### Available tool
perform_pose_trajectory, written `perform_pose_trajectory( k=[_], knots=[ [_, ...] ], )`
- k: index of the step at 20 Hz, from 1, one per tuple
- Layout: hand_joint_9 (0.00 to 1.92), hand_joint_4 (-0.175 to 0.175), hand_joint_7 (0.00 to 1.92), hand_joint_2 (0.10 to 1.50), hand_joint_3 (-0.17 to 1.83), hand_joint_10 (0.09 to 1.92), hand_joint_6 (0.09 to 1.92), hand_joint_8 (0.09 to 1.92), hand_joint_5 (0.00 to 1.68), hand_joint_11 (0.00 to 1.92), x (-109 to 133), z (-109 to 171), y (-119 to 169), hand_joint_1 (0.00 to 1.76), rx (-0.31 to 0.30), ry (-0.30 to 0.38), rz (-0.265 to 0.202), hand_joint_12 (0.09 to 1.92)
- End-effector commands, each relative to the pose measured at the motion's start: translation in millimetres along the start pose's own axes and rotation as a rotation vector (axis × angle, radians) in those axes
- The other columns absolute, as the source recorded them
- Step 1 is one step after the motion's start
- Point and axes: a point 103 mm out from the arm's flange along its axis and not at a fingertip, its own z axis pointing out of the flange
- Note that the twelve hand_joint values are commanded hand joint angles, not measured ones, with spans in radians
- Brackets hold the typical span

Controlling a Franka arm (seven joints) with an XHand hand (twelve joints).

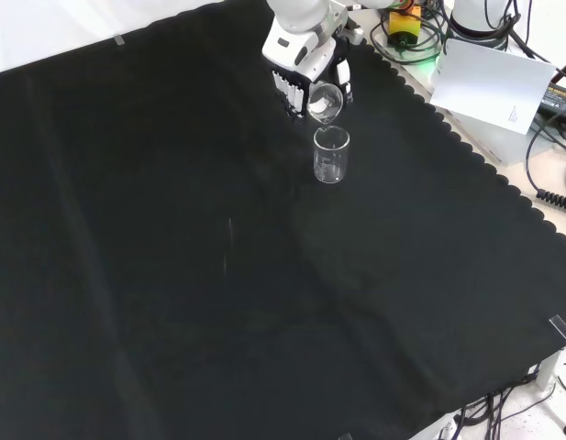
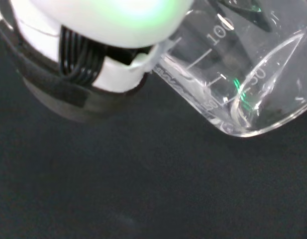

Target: Pour the water from the handheld beaker into the one on the table.

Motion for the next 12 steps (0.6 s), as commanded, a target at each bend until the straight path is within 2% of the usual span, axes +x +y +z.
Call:
perform_pose_trajectory(
  k=[1, 12],
  knots=[
    [1.92, -0.105, 1.88, 0.78, 0.34, 0.13, 0.17, 0.09, 1.47, 1.51, 7.9, -3.0, 2.0, 1.21, 0.019, -0.067, 0.012, 0.50],
    [1.92, -0.111, 1.88, 0.78, 0.34, 0.13, 0.18, 0.09, 1.47, 1.51, 20.6, -11.6, 7.3, 1.21, 0.038, -0.187, 0.015, 0.50]
  ],
)
